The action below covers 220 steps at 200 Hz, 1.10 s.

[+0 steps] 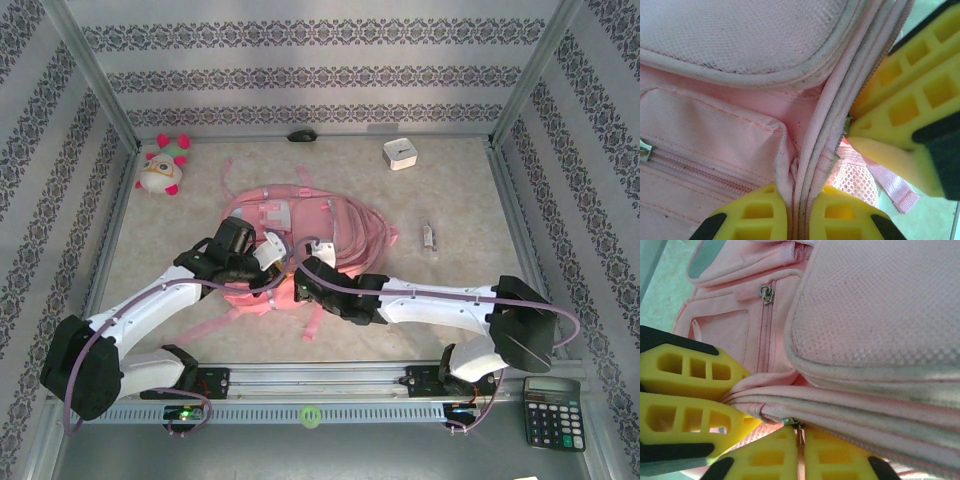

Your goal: Pack the student bag

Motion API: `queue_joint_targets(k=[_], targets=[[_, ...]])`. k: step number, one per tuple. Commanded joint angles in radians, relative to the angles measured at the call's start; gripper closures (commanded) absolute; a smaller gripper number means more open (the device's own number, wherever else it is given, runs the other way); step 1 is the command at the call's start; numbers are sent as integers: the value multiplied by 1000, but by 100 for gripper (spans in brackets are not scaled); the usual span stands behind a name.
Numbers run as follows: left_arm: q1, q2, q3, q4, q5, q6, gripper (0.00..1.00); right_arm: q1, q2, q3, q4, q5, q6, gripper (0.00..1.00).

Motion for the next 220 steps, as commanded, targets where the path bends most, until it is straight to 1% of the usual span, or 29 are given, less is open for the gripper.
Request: queue_joint_targets(k=[1, 11, 23, 67, 79, 94, 112, 128, 142, 155, 167, 182, 193, 201, 220], targets=[[-4, -4, 38, -43, 44, -15, 100, -57, -42, -28, -141, 77, -13, 98], [-4, -4, 37, -46, 29, -13, 100, -67, -53, -33, -158, 62, -18, 100], [-1, -3, 39, -61, 5, -1, 100, -84, -69, -38, -187, 44, -28, 100], [13, -32, 29, -91, -54, 39, 100, -199, -117, -84, -227, -101, -125, 100], [17, -40, 26, -90, -58, 46, 100, -230, -132, -99, -244, -128, -155, 100], [22, -43, 26, -92, -58, 45, 100, -266, -165, -114, -243, -190, -204, 100], [21, -43, 30, -95, -47, 47, 100, -274, -218, -132, -261, -182, -229, 100], [21, -39, 32, -103, -50, 56, 100, -326, -259, -171, -281, -189, -226, 100], [21, -42, 36, -112, -56, 68, 100, -388, -283, -201, -283, -237, -246, 100], [22, -47, 38, -114, -61, 65, 100, -406, -303, -198, -272, -306, -299, 100], [22, -47, 40, -107, -48, 56, 100, -377, -326, -185, -246, -356, -350, 85], [23, -42, 39, -95, -18, 38, 100, -311, -350, -169, -209, -364, -344, 70], [23, -34, 46, -92, -5, 23, 100, -257, -349, -149, -195, -349, -307, 65], [23, -29, 50, -93, 2, 14, 100, -217, -335, -128, -197, -321, -265, 64], [23, -17, 61, -95, 14, -5, 100, -134, -283, -77, -206, -220, -175, 58]])
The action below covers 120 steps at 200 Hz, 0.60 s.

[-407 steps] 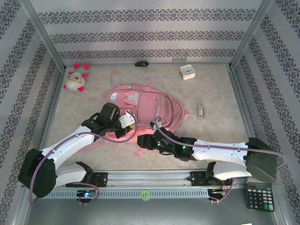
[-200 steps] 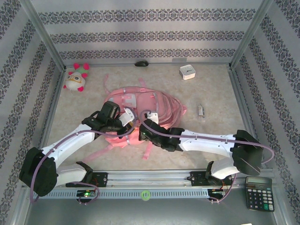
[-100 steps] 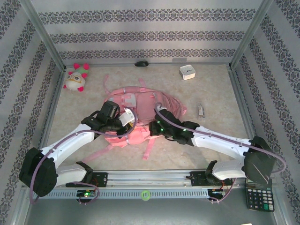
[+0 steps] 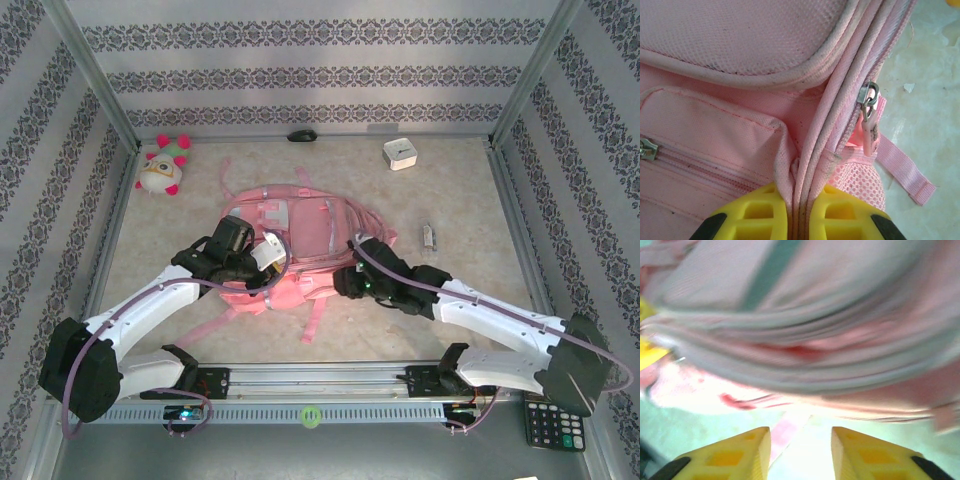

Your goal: Pack the student bag

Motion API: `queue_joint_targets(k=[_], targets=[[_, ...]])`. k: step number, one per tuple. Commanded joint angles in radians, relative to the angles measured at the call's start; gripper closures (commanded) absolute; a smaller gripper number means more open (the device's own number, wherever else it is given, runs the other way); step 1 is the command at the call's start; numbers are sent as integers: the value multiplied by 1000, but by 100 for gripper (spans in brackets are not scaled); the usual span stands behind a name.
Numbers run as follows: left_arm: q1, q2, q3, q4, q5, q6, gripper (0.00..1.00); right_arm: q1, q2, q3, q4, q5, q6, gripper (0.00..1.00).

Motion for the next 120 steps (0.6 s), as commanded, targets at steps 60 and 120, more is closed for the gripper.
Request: queue_joint_targets(k=[60, 120], targets=[[13, -10, 51, -29, 91, -81, 100, 170, 325, 268, 24, 196, 182, 55], [15, -25, 51, -27, 99, -88, 100, 176, 440, 352, -85, 373, 269, 64]])
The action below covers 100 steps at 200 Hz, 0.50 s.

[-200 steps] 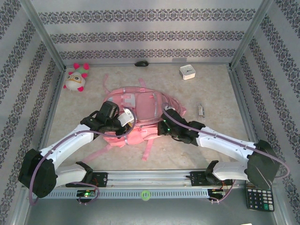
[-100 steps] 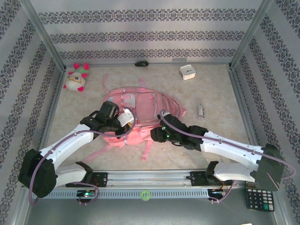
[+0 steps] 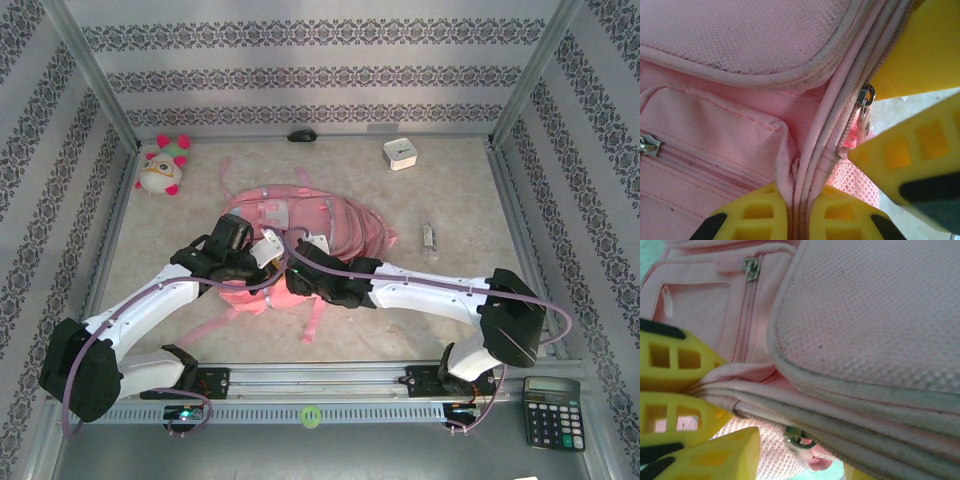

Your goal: Pack the student bag

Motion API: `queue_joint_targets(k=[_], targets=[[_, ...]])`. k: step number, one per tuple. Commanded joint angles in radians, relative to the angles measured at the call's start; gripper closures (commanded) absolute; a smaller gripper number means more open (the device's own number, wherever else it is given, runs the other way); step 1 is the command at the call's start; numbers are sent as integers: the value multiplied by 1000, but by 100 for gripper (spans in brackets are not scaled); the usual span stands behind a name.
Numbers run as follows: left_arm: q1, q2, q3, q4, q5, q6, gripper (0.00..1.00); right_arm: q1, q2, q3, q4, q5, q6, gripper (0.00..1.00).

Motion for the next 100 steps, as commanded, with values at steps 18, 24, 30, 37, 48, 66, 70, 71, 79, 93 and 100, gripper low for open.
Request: queue_joint_targets(k=[18, 24, 30, 37, 48, 66, 70, 71, 79, 93, 100], targets=[[8, -28, 39, -25, 70, -42, 100, 5, 39, 53, -170, 211, 103, 79], [8, -28, 40, -28, 63, -40, 100, 4, 34, 56, -193, 221, 100, 82], [8, -28, 40, -32, 56, -38, 100, 4, 27, 55, -215, 230, 99, 84], [8, -27, 40, -34, 45, -35, 100, 3, 18, 52, -228, 233, 97, 87], [10, -26, 40, -41, 33, -29, 100, -2, -2, 44, -257, 245, 99, 93], [9, -27, 39, -54, 10, -13, 100, -21, -44, 8, -260, 237, 83, 100], [9, -26, 39, -58, -1, -8, 100, -26, -53, -2, -257, 230, 78, 100], [9, -27, 39, -60, -4, -8, 100, -28, -56, -4, -256, 228, 76, 100], [11, -28, 41, -74, -30, 4, 100, -43, -76, -23, -249, 199, 53, 100], [18, -32, 44, -104, -80, 39, 100, -76, -121, -53, -254, 159, 13, 100], [22, -33, 43, -119, -113, 64, 100, -95, -144, -70, -255, 133, -11, 100]])
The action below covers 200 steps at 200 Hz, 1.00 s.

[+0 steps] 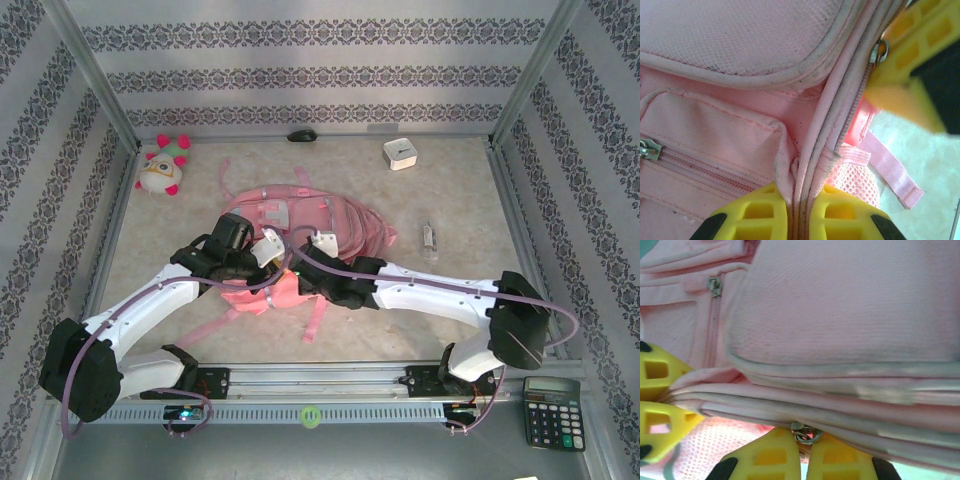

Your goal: Pack the student bag

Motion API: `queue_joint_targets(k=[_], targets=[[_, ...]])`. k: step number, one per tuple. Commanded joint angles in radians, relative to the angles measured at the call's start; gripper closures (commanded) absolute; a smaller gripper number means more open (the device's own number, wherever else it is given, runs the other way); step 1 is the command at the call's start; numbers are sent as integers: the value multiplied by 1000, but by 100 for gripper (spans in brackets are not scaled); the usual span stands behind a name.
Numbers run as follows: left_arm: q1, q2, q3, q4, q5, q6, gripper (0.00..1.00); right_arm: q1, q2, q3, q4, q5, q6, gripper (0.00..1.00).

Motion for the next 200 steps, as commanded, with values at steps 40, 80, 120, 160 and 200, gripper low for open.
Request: queue_joint_targets(k=[40, 80, 120, 160, 200], targets=[[47, -62, 22, -171, -265, 171, 100, -210, -217, -178, -101, -181, -231, 100], [61, -93, 22, -217, -299, 231, 87, -262, -231, -289, 95, -445, -265, 100], [-43, -144, 54, -156, -69, 160, 33, -225, -213, -323, 297, -555, -224, 100], [-291, -83, 22, 80, -259, 213, 20, -181, -207, -333, 349, -599, -209, 100], [-318, 76, 18, 197, -428, 325, 38, -189, -241, -364, 331, -592, -204, 100]])
